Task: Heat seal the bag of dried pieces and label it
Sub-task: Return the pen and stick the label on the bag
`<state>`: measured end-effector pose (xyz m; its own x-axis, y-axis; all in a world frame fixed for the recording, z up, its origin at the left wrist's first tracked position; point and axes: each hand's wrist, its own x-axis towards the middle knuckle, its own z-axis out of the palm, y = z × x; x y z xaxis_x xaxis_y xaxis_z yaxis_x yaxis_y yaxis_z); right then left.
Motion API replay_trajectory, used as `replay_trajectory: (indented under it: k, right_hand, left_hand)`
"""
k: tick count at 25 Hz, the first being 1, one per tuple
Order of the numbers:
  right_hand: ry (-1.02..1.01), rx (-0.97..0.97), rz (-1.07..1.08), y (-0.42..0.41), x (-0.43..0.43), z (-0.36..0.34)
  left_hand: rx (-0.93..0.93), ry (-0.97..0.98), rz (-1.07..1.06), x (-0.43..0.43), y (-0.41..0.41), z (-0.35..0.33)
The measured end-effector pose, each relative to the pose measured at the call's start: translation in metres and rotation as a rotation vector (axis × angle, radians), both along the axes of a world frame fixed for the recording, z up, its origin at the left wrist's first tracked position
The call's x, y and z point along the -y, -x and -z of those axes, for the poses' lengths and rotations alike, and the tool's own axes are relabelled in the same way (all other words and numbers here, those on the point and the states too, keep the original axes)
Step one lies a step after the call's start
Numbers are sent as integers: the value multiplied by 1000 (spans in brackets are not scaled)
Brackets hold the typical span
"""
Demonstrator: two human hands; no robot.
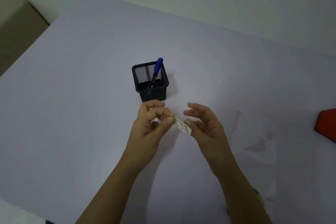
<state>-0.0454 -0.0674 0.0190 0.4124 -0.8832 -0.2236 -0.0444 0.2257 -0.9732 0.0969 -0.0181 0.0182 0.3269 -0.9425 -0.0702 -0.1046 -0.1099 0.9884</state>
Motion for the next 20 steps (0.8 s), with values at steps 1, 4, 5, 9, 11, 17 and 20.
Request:
replay_trajectory:
  k: [1,4,5,9,11,17,20]
  right_hand:
    - [50,-36,-32,0,1,1]
    - [88,-26,-54,0,4,3]
    - [92,-23,-52,0,4,3]
    - [144,-37,-107,1,8,6]
    - [178,-52,-115,0,10,8]
    - [153,-12,-104,-2,14,10]
    - [172,-40,-79,-4,15,12]
  left_hand:
    - [42,16,5,0,1,1]
    - [240,101,-49,0,3,7]
    - [289,134,-77,1,4,8]
    - [395,243,-133,1,9,10]
    - [395,257,-137,3,10,10]
    - [372,278,-140,4,7,12]
    - [365,251,-148,4,5,13]
